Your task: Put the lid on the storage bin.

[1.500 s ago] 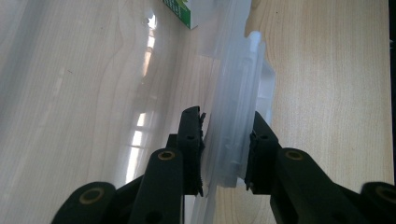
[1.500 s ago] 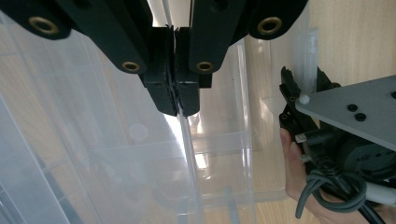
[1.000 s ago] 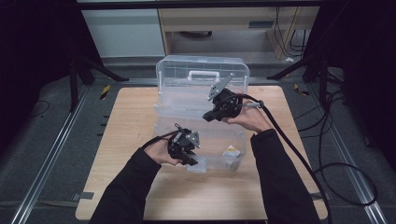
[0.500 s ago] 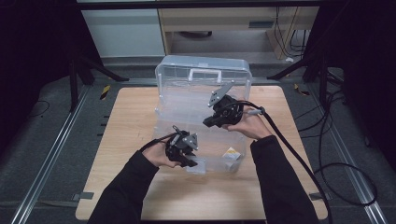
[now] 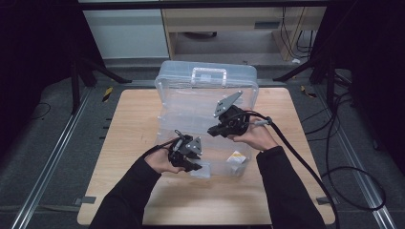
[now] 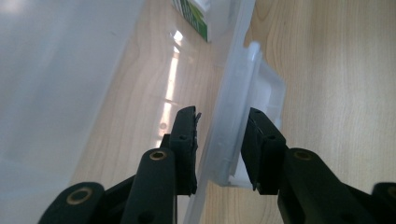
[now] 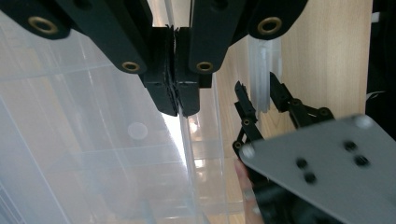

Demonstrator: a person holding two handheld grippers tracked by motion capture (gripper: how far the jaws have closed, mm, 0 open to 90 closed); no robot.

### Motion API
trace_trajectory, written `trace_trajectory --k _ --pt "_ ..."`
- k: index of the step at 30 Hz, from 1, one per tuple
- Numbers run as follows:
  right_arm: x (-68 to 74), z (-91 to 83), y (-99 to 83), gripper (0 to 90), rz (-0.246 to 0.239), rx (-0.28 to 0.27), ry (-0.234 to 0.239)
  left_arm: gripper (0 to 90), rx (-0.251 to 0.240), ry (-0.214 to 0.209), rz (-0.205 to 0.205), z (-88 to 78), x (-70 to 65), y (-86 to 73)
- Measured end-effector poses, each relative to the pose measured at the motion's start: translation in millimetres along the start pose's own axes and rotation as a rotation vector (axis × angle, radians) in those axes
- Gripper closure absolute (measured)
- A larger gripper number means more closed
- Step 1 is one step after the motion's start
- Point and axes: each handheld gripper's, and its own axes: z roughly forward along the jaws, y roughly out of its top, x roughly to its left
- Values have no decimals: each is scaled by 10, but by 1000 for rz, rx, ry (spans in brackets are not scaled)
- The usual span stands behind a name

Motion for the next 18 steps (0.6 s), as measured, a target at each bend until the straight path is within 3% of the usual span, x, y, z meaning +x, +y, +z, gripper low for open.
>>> trace_trajectory --k 4,5,6,7,8,9,10,11,13,16,17,18 --pt "4 2 -15 877 3 -12 -10 648 -75 15 -30 -200 -44 -26" --pt "10 3 -15 875 10 -15 -13 648 -102 30 -43 -315 -67 -46" --pt "11 1 -14 874 7 -12 -14 643 -102 30 -43 -315 -67 -46" --pt "14 1 -14 874 8 -12 -16 631 -141 58 -73 -431 -83 -72" --pt "14 1 -14 874 8 -12 -16 619 -141 58 -73 -431 -83 -72" --pt "18 0 -19 872 9 -15 -21 622 -181 93 -102 -565 -75 -104" --pt "18 0 -19 872 9 -15 -21 636 -181 93 -102 -565 -75 -104" --pt "19 0 -26 871 10 -20 -20 650 -233 114 -140 -711 -50 -141" --pt "23 0 -31 870 14 -23 -24 660 -255 119 -156 -778 -38 -161" --pt "25 -3 -45 869 23 -32 -22 685 -303 154 -192 -951 -14 -202" --pt "23 -2 -48 868 19 -35 -24 695 -328 190 -218 -1062 21 -223" --pt "23 -2 -48 868 19 -35 -24 701 -328 190 -218 -1062 21 -223"
